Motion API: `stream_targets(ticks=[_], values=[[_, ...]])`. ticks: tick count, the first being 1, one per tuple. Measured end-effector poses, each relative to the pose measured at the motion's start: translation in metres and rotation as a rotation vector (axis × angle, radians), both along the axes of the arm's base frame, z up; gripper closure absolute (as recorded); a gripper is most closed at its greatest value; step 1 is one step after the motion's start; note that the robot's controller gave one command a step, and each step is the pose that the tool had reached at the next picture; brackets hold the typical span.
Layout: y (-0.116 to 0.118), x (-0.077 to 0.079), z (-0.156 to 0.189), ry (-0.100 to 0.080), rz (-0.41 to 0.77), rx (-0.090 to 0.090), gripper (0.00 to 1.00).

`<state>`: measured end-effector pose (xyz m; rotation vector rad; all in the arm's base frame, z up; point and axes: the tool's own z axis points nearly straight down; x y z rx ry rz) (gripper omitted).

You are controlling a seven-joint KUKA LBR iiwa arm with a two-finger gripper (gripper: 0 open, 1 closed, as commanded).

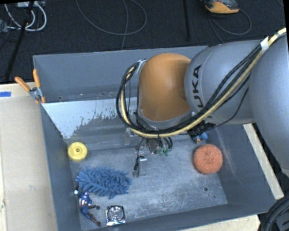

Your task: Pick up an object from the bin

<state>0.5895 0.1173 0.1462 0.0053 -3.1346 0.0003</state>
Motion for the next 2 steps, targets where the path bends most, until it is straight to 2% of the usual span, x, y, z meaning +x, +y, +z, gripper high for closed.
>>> stream_targets(ticks=[1, 2], values=[[0.0, 0.001, 0.005, -0.006, -0.002, 0.001, 0.0], [0.033, 0.011, -0.034, -0.015, 0.056, 0.0, 0.0]])
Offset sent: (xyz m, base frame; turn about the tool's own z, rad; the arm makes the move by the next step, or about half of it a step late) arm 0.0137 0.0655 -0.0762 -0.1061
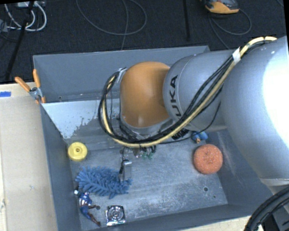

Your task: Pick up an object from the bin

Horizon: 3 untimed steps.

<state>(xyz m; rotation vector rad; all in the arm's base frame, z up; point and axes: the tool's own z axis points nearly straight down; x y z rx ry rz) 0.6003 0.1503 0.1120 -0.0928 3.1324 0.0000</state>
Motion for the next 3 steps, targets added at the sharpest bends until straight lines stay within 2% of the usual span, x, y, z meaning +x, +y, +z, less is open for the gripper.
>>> stream_targets(ticks=[1, 2, 3], values=[[0.028, -0.036, -0.029, 0.01, -0.021, -0.001, 0.0], [0.04, -0.055, -0.042, 0.007, 0.155, 0.001, 1.0], [0.04, -0.055, -0.042, 0.007, 0.154, 0.001, 1.0]])
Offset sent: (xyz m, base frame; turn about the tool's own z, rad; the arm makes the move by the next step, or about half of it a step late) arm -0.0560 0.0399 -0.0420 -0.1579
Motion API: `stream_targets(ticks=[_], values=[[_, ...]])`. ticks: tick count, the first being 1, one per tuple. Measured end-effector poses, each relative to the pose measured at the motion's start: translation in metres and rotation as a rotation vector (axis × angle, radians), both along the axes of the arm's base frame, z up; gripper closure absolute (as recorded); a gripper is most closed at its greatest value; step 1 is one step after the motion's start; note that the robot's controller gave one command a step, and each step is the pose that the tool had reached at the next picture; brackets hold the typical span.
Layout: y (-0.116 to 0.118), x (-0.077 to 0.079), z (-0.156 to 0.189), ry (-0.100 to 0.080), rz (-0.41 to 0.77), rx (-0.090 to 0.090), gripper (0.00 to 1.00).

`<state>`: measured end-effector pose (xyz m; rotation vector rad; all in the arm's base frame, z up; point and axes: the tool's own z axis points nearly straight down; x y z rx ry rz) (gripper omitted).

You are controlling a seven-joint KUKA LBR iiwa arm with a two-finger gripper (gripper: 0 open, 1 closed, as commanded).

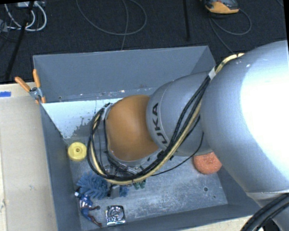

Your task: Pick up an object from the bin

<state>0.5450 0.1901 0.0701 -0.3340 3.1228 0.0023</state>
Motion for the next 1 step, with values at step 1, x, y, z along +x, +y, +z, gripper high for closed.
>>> stream_targets(ticks=[1], values=[[0.0084, 0.0026, 0.192, -0.001, -0.009, -0.001, 1.0]])
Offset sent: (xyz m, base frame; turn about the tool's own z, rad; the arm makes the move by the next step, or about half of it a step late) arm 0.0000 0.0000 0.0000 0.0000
